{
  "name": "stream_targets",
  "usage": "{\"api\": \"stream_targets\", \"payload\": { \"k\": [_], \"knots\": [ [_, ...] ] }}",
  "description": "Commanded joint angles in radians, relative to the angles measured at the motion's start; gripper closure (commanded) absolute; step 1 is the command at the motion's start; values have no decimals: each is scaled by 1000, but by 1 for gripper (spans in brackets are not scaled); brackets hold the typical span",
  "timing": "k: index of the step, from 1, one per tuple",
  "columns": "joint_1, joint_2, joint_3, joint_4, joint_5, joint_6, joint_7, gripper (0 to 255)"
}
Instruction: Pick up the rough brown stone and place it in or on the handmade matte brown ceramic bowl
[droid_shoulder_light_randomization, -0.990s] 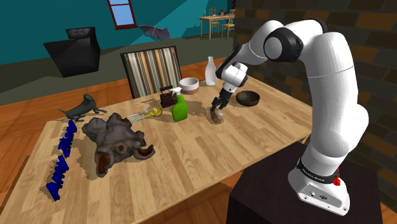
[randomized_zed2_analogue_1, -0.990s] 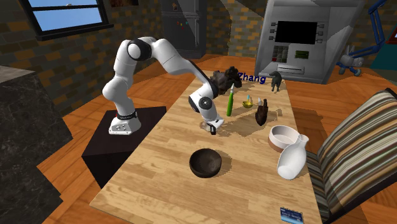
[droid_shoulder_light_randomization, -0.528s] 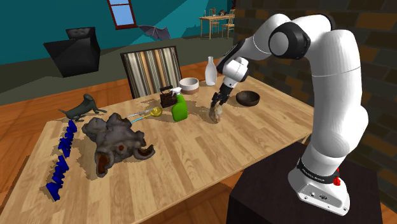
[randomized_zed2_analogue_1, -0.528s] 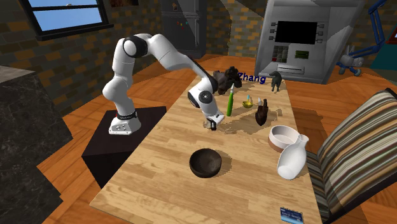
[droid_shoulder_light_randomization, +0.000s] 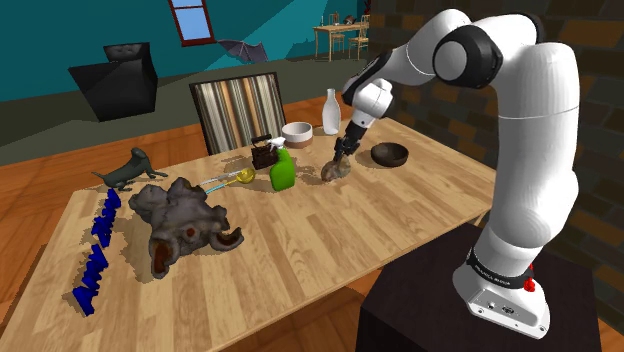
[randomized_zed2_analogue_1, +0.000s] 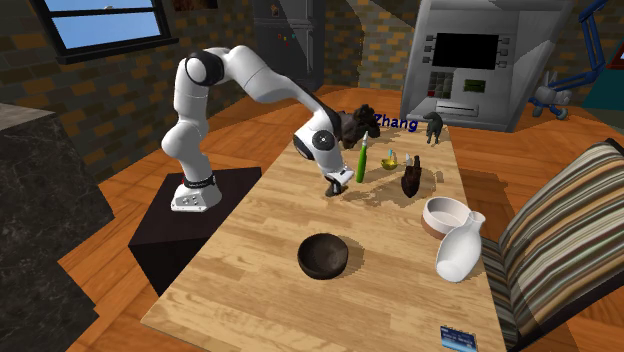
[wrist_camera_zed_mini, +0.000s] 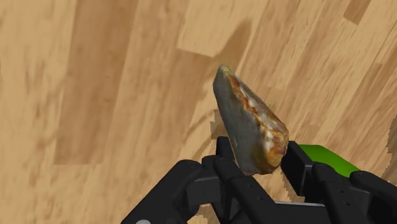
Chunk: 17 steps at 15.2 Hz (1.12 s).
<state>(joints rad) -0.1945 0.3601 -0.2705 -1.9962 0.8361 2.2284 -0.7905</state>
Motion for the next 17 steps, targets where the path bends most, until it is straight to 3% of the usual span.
{"api": "stream_targets", "payload": {
  "k": [1, 6, 17],
  "knots": [
    [4, -20, -5, 0, -15, -12, 18, 255],
    [10, -61, -16, 8, -51, -47, 60, 255],
    [-181, 81, -97, 233, -79, -264, -82, 255]
  ]
}}
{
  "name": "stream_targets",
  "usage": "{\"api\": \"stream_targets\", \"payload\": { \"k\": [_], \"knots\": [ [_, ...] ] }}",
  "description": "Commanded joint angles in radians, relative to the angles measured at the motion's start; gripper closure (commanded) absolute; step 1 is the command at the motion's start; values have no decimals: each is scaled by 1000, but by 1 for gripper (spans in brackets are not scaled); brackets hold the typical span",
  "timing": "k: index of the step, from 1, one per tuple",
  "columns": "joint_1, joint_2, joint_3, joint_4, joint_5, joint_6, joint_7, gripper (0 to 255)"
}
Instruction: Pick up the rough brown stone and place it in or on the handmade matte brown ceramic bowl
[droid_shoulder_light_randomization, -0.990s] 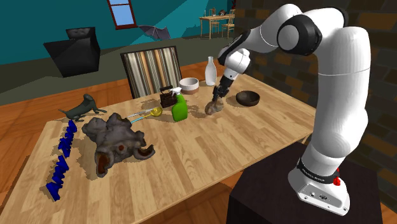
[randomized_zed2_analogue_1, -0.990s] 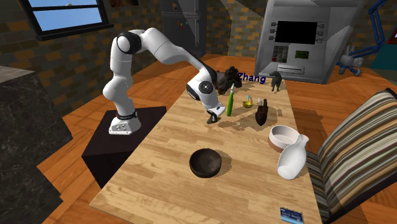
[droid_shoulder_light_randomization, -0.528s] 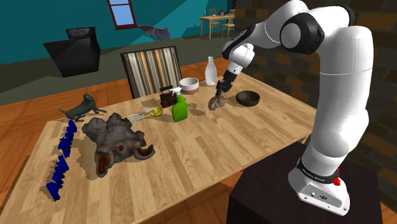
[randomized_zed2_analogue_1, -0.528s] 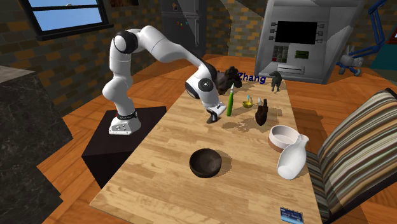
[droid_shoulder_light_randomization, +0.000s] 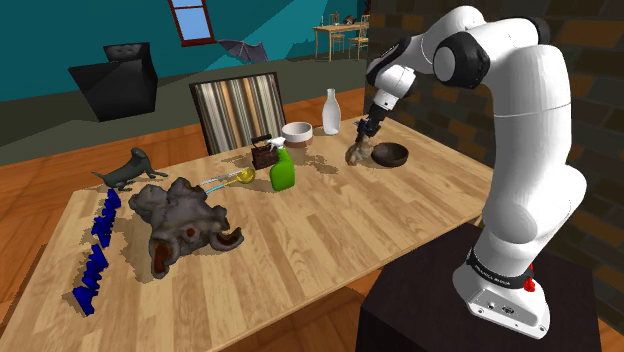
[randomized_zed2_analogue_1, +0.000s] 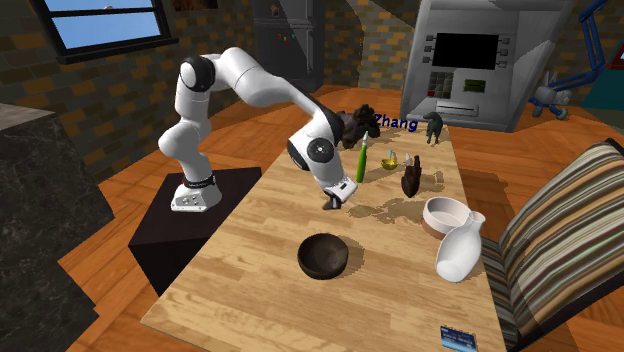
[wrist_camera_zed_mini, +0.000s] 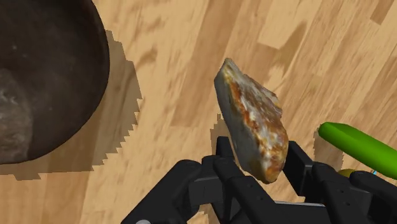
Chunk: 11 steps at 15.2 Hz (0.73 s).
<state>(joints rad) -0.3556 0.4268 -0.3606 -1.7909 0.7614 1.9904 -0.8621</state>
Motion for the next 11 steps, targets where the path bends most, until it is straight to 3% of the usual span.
{"api": "stream_targets", "payload": {
  "k": [1, 11],
  "knots": [
    [-39, 32, -13, 57, -5, -47, -21, 255],
    [-257, 270, -37, 446, -3, -280, -89, 255]
  ]
}}
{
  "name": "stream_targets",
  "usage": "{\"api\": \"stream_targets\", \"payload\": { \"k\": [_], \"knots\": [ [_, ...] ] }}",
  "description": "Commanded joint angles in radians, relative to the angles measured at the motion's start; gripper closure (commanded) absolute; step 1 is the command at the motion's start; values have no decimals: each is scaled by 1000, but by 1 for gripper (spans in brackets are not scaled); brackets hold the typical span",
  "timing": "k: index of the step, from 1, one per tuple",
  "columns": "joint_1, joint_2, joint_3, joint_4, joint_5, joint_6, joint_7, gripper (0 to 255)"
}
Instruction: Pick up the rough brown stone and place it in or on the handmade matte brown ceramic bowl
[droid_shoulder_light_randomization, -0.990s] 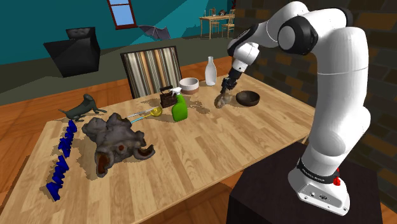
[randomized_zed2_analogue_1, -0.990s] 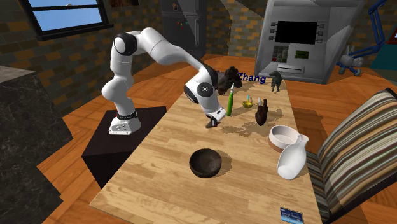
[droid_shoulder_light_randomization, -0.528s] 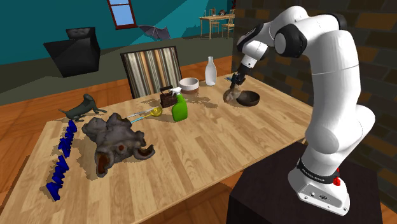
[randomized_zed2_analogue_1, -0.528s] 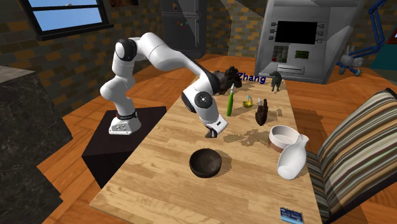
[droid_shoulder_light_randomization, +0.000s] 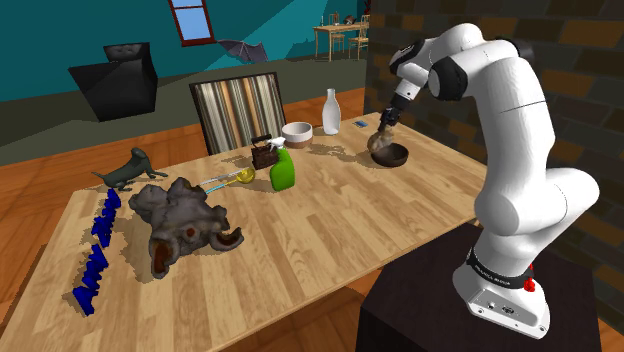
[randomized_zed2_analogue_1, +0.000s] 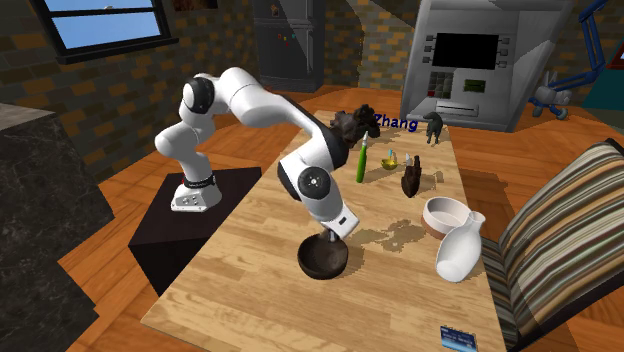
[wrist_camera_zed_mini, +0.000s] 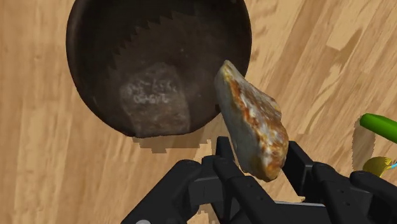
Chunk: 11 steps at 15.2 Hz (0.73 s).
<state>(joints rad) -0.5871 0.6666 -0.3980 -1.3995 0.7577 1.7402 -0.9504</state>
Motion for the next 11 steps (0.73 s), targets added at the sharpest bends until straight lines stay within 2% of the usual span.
{"api": "stream_targets", "payload": {
  "k": [1, 2, 11],
  "knots": [
    [-51, 61, 0, 108, 2, -56, -2, 255],
    [-71, 86, 2, 152, 3, -77, -2, 255],
    [-70, 136, 13, 117, 24, -7, -46, 255]
  ]
}}
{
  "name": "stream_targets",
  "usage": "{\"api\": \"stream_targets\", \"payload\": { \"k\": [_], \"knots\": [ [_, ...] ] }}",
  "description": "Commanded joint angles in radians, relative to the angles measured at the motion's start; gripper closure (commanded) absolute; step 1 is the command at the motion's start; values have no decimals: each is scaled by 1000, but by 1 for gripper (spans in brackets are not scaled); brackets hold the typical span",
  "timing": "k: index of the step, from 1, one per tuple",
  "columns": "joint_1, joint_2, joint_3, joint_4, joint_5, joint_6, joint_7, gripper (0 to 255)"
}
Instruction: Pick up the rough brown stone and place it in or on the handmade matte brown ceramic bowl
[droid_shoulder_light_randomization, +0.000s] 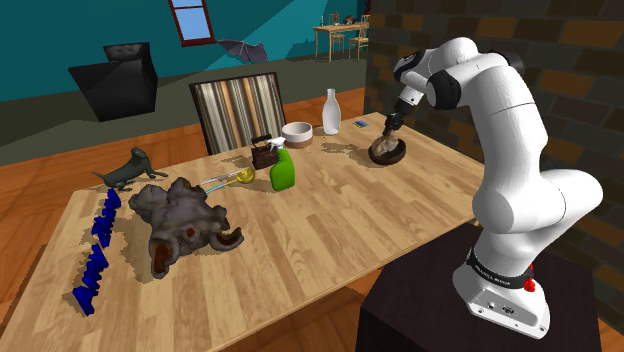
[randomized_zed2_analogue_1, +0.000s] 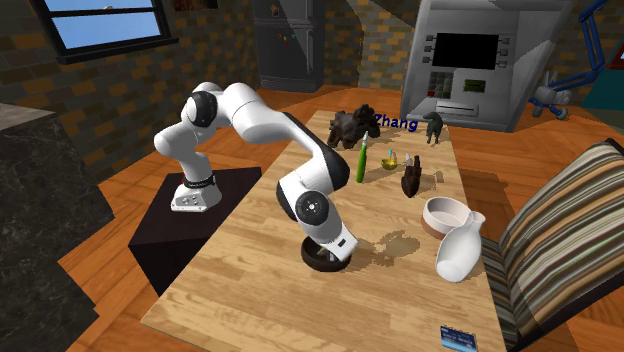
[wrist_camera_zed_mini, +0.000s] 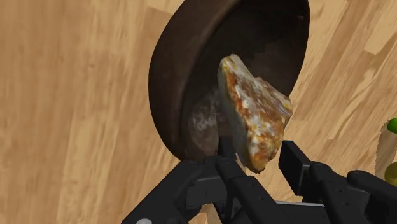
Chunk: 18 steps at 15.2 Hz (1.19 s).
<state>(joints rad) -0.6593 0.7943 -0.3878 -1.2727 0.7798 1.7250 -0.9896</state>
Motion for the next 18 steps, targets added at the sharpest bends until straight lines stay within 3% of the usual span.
{"api": "stream_targets", "payload": {
  "k": [1, 14, 15, 18],
  "knots": [
    [2, 14, 4, -12, 5, 16, -11, 255],
    [0, 49, 12, -21, 18, 51, -34, 255],
    [-5, 48, 10, -11, 15, 40, -32, 0],
    [-10, 53, 10, 6, 14, 30, -27, 0]
  ]
}}
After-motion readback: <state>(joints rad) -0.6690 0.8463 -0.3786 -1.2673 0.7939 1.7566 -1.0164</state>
